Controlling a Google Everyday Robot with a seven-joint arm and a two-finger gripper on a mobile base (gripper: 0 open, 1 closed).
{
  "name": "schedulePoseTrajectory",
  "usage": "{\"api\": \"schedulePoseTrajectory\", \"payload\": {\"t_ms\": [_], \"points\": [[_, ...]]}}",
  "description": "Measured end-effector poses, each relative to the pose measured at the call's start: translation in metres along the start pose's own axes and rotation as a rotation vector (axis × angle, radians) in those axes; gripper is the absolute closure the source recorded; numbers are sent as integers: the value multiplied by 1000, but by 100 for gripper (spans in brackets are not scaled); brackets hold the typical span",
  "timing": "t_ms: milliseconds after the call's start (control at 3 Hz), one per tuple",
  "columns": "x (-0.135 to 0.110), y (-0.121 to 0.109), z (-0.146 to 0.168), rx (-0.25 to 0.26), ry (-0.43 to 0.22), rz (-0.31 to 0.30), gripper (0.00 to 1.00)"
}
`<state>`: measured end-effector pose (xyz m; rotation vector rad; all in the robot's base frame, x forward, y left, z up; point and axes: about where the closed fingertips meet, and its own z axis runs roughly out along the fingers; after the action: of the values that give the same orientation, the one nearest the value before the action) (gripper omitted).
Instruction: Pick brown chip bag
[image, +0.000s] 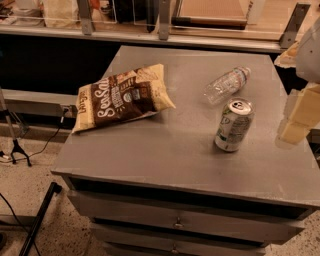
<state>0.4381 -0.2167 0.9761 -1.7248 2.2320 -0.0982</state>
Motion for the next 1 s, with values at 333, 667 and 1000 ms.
{"api": "schedulePoseTrajectory", "payload": {"t_ms": [333,667,1000], "points": [[0,0,0,0,0,0,0],[-30,-12,10,-3,-42,-73,0],[-78,-27,24,-11,-102,-179,0]]}}
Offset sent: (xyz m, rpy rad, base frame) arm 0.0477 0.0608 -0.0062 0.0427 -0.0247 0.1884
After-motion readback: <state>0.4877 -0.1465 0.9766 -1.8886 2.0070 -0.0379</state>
